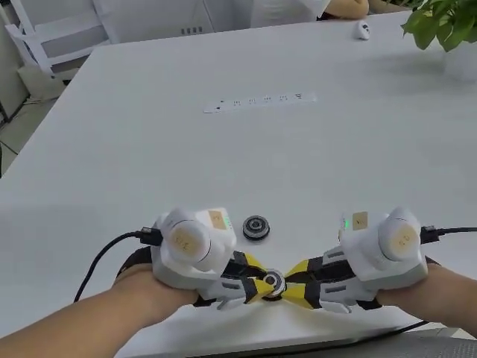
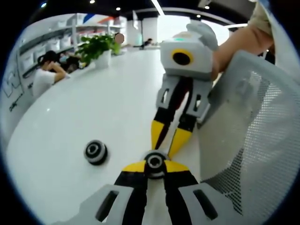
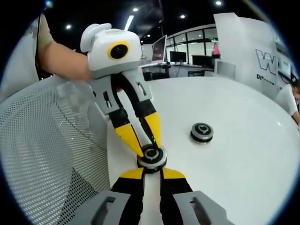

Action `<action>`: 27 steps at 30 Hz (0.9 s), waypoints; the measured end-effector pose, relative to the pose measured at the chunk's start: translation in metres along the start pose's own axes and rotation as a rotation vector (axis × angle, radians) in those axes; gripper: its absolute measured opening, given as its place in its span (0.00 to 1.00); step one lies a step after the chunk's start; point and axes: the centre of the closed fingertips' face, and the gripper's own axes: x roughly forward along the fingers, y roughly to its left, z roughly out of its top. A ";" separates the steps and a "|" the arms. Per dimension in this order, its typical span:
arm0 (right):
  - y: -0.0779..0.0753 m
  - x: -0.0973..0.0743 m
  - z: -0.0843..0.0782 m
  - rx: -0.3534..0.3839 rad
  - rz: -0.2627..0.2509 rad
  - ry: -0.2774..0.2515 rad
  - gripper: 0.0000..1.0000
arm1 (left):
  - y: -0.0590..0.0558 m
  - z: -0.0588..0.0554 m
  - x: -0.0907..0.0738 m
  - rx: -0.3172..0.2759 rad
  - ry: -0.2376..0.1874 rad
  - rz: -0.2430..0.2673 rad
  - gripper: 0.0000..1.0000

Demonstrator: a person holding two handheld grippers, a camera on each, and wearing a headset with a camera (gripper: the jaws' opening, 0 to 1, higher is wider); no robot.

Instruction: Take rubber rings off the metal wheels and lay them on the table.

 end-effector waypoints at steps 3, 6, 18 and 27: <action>0.000 -0.001 0.000 0.003 -0.001 -0.001 0.06 | 0.000 0.000 0.000 -0.001 -0.001 0.001 0.13; -0.002 -0.001 -0.001 0.006 -0.007 -0.003 0.02 | 0.000 0.000 0.000 -0.001 -0.002 -0.001 0.13; -0.006 -0.004 -0.001 0.035 -0.030 -0.011 0.00 | 0.000 0.000 0.000 -0.004 0.000 0.004 0.13; -0.013 -0.008 0.003 0.131 -0.052 -0.057 0.00 | 0.001 -0.001 -0.001 -0.007 0.008 0.013 0.12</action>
